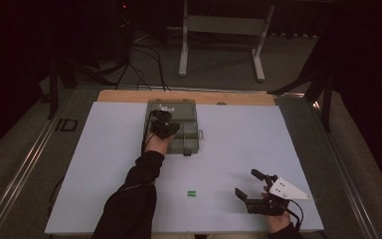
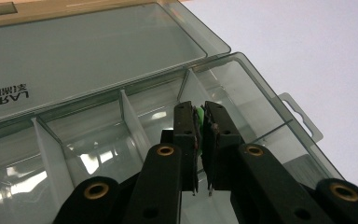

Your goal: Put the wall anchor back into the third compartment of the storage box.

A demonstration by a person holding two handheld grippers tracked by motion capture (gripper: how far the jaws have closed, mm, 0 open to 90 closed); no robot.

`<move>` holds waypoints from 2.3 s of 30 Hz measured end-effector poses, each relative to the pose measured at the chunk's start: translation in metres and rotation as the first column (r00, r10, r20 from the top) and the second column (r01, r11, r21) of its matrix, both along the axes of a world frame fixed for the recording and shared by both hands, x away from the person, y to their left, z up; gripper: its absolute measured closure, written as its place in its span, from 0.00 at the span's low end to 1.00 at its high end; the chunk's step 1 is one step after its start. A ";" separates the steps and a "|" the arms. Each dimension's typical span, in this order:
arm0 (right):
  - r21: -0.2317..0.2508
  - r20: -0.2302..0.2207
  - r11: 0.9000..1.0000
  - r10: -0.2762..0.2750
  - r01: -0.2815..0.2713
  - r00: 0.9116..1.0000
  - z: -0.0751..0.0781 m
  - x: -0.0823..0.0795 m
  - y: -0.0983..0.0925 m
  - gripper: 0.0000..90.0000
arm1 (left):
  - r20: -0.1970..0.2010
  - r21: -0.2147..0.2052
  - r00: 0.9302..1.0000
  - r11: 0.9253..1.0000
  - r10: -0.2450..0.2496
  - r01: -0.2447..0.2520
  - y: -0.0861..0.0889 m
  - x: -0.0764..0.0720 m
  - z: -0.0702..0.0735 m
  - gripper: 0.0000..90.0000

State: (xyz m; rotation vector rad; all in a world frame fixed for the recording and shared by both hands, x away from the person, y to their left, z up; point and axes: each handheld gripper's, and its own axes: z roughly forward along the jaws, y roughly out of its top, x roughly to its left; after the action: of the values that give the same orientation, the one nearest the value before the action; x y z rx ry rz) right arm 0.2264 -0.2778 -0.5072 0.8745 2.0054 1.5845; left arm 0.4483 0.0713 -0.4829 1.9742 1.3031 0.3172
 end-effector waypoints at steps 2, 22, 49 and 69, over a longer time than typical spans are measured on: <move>-0.001 -0.001 1.000 0.002 -0.002 1.000 0.000 0.000 0.000 0.12 | 0.007 0.007 1.000 1.000 0.001 -0.001 -0.001 0.000 0.000 0.92; -0.001 0.002 1.000 0.002 -0.002 1.000 0.001 0.000 0.000 0.12 | 0.015 -0.012 1.000 1.000 -0.015 0.015 0.001 -0.009 0.018 0.20; -0.009 -0.005 1.000 0.009 -0.009 1.000 0.000 -0.001 0.002 0.12 | 0.057 -0.058 0.975 0.974 -0.215 0.218 0.025 -0.063 0.044 0.01; -0.012 0.007 1.000 0.010 -0.010 1.000 0.002 -0.002 0.002 0.12 | 0.092 -0.074 0.924 0.923 -0.371 0.378 0.021 -0.106 0.050 0.01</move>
State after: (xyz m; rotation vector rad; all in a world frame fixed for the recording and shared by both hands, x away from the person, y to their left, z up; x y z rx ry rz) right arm 0.2249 -0.2753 -0.5055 0.8541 2.0153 1.5777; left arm 0.3426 0.0927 -0.4326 2.0604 0.8489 0.1420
